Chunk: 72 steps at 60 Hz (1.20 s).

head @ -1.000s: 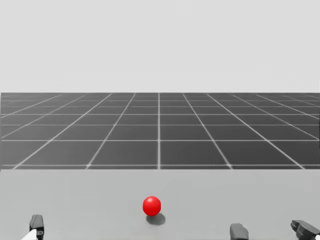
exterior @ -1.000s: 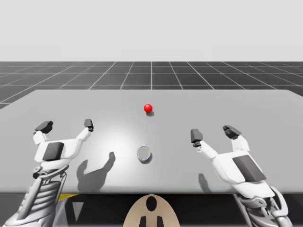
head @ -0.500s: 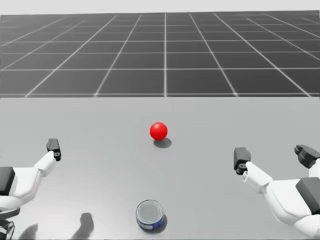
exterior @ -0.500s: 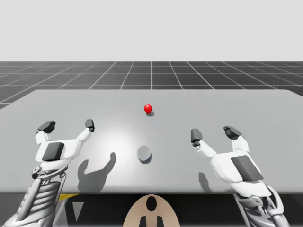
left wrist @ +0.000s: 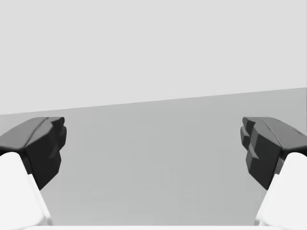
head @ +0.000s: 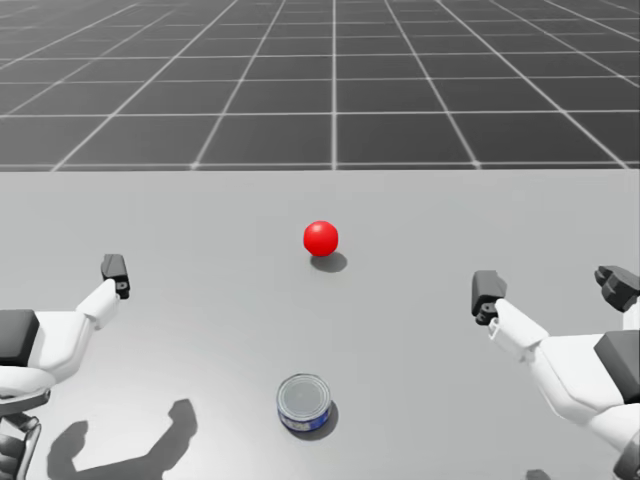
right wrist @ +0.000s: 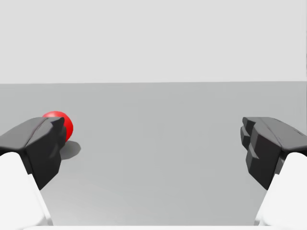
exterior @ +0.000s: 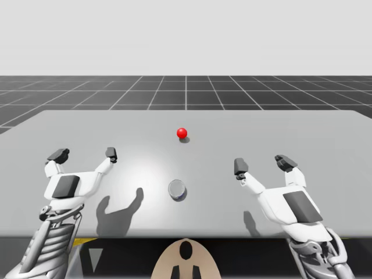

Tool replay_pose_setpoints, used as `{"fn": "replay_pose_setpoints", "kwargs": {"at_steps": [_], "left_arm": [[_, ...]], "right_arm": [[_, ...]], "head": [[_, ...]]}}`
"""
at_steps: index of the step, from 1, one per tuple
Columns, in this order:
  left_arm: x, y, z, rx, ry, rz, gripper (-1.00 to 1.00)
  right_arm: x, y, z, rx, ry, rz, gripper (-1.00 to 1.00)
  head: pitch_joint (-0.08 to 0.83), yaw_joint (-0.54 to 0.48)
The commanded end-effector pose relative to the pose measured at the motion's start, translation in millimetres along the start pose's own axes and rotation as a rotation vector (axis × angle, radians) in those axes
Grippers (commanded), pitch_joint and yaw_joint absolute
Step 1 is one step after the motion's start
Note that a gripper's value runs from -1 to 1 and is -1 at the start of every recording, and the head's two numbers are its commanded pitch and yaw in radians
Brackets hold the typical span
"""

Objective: Watch the red light. When it turns green, pick up the object.

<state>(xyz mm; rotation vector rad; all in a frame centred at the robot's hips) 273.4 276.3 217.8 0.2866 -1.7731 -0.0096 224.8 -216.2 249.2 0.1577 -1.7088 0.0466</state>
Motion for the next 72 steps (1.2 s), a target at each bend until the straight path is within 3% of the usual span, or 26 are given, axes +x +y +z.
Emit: {"fn": "replay_pose_setpoints", "kwargs": {"at_steps": [1, 72], "left_arm": [[0.4, -0.7, 0.6, -0.003, 0.001, 0.002, -1.00], [0.4, -1.1, 0.7, -0.006, 0.004, 0.000, -1.00]], "right_arm": [[-1.2, 2.4, 0.3, -0.007, -0.002, -0.013, -1.00], [-2.2, 2.0, -0.4, -0.015, -0.005, -0.002, -1.00]], "head": [[0.452, 0.03], [0.456, 0.03]]}}
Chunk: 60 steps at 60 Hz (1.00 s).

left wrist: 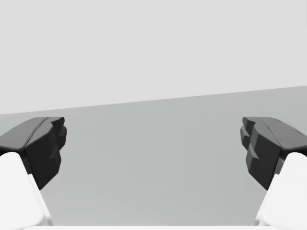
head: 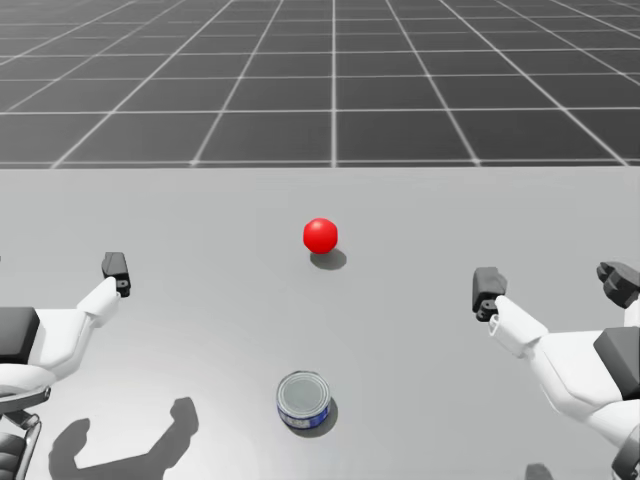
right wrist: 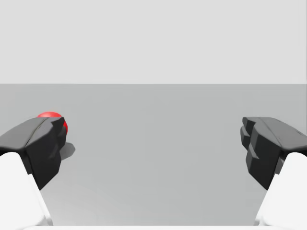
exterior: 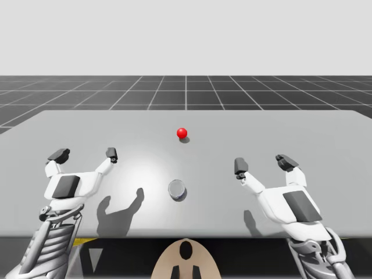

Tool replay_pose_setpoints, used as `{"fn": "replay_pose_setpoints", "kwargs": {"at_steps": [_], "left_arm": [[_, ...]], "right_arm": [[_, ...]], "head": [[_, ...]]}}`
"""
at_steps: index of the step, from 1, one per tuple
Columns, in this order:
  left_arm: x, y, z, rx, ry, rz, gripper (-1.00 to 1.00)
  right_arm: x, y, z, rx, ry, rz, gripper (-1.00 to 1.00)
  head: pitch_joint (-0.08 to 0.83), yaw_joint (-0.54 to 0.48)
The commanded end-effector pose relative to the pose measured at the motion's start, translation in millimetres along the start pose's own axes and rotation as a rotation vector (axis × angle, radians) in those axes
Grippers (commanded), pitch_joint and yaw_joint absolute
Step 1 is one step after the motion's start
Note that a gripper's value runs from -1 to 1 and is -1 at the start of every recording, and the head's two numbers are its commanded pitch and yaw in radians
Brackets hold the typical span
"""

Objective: Watch the red light. When it turns green, pick up the object.

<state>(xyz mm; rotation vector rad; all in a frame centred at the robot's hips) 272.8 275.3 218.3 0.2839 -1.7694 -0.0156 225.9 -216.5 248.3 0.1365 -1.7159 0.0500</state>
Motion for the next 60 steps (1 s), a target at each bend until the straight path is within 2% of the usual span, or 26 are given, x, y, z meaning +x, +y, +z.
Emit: {"fn": "replay_pose_setpoints", "kwargs": {"at_steps": [1, 60], "left_arm": [[-0.4, -0.4, 0.1, 0.000, 0.001, 0.002, -1.00], [-0.6, -0.5, 0.1, 0.000, 0.002, 0.000, -1.00]], "right_arm": [[-1.2, 2.5, 0.5, -0.005, 0.001, -0.018, -1.00], [-1.6, 2.8, 0.6, -0.011, -0.003, -0.007, -1.00]], "head": [[0.456, 0.03], [0.460, 0.03]]}}
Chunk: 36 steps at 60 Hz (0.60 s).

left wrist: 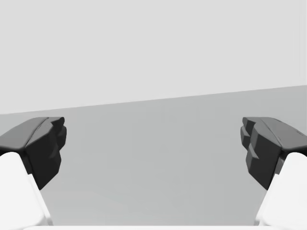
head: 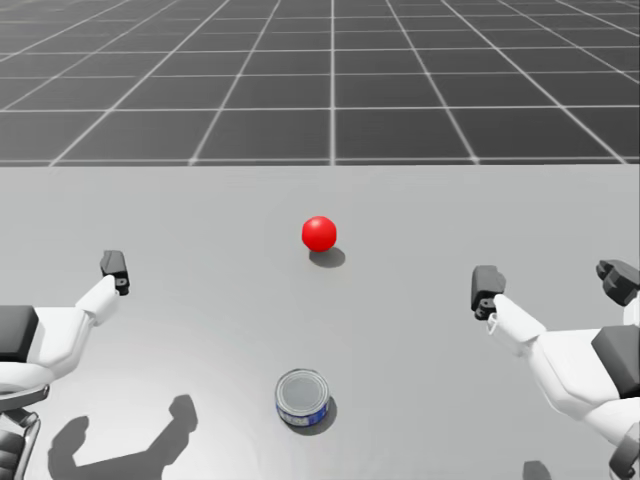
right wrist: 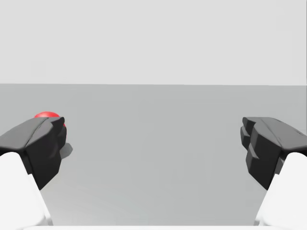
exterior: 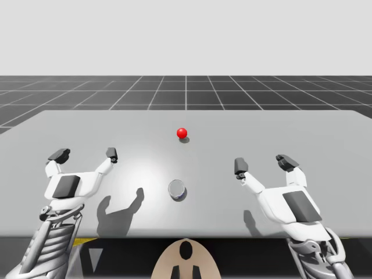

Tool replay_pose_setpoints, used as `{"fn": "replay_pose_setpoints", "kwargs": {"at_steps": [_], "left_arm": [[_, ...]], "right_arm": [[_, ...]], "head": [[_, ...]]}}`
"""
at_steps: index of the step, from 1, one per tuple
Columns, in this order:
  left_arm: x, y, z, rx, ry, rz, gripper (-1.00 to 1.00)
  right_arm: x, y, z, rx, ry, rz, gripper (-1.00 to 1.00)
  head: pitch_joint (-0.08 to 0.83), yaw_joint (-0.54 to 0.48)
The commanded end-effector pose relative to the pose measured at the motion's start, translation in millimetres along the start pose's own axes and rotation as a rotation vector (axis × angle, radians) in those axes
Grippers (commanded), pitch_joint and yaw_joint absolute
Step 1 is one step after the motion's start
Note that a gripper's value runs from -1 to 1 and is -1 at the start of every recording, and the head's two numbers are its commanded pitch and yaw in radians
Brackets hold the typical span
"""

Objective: Watch the red light. When it turns green, pick up the object.

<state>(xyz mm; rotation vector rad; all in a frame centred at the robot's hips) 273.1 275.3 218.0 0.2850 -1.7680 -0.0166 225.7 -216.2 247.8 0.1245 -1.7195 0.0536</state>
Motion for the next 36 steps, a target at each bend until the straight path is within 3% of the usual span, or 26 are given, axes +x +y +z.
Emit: {"fn": "replay_pose_setpoints", "kwargs": {"at_steps": [1, 36], "left_arm": [[-0.3, -0.4, 0.3, 0.000, 0.001, 0.001, -1.00], [-0.2, -1.3, -0.3, 0.000, 0.002, -0.003, -1.00]], "right_arm": [[-1.0, 2.4, 0.4, -0.007, 0.000, -0.018, -1.00], [-0.4, 1.7, -0.1, -0.011, -0.002, -0.017, -1.00]], "head": [[0.459, 0.03], [0.452, 0.02]]}}
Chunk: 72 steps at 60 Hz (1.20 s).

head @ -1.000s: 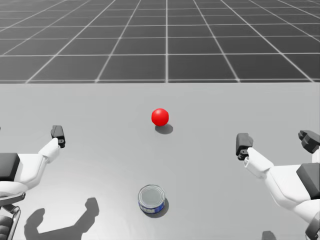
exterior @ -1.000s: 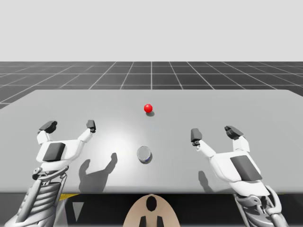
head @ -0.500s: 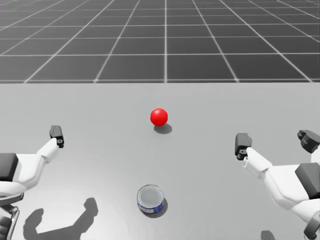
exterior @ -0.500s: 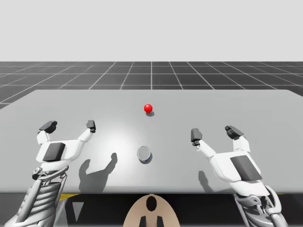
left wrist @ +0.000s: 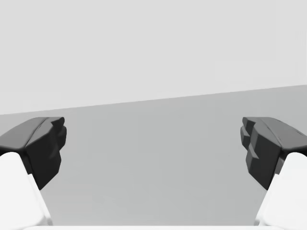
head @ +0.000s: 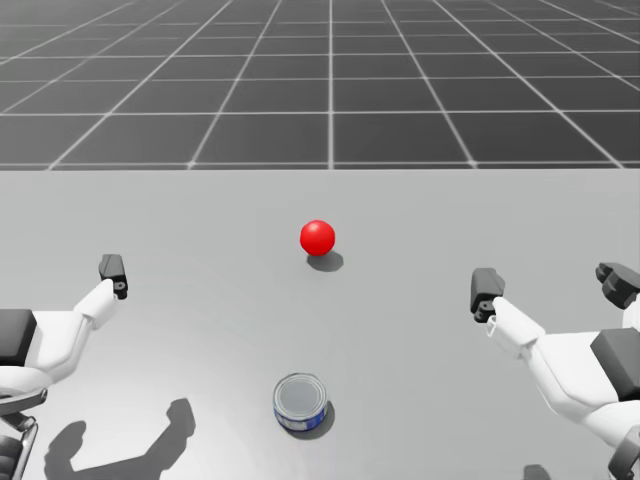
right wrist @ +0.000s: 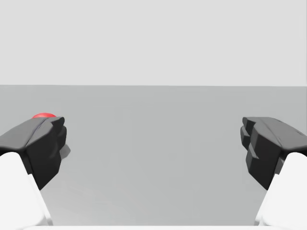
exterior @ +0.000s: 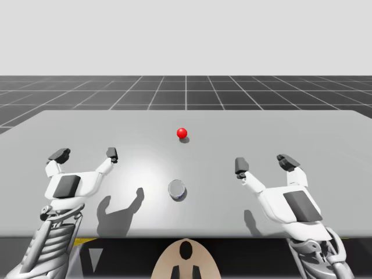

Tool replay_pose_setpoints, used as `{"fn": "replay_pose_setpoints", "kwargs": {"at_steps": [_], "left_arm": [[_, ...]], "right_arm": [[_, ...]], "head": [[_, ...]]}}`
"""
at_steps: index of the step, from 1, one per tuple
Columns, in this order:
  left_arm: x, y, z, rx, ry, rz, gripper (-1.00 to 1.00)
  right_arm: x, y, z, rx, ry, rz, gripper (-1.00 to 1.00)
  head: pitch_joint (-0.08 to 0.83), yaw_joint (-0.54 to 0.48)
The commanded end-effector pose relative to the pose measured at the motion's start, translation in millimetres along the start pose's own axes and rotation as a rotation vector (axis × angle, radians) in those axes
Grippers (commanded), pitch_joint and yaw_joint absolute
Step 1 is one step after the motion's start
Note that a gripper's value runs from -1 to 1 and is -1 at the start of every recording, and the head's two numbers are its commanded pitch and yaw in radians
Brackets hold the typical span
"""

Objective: Watch the red light. When it turns green, pick up the object.

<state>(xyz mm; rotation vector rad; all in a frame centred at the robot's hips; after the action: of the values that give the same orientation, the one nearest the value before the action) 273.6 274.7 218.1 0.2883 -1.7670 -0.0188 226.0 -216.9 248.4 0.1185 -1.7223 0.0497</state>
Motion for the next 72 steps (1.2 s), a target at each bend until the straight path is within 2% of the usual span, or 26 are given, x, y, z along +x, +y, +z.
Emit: {"fn": "replay_pose_setpoints", "kwargs": {"at_steps": [1, 39, 50, 57, 72], "left_arm": [[-0.3, -0.7, 0.1, 0.000, 0.001, 0.001, -1.00], [-1.1, -0.7, 0.4, 0.000, 0.002, -0.005, -1.00], [-2.1, -1.3, 0.4, -0.006, 0.010, -0.011, -1.00], [-3.8, -3.5, 0.3, -0.020, 0.022, -0.029, -1.00], [-6.1, -9.3, 0.2, -0.042, 0.035, -0.055, -1.00]], "right_arm": [[-1.0, 2.5, 0.3, -0.005, 0.000, -0.018, -1.00], [-1.9, 2.7, 0.8, -0.010, -0.002, -0.003, -1.00], [-2.1, 2.9, 0.8, -0.010, -0.001, -0.001, -1.00], [-2.2, 3.9, 0.7, -0.006, -0.001, 0.003, -1.00], [-2.8, 6.1, 0.8, -0.003, -0.004, 0.025, -1.00]], "head": [[0.452, 0.02], [0.463, 0.02], [0.546, 0.03], [0.633, 0.05], [0.748, 0.06]]}}
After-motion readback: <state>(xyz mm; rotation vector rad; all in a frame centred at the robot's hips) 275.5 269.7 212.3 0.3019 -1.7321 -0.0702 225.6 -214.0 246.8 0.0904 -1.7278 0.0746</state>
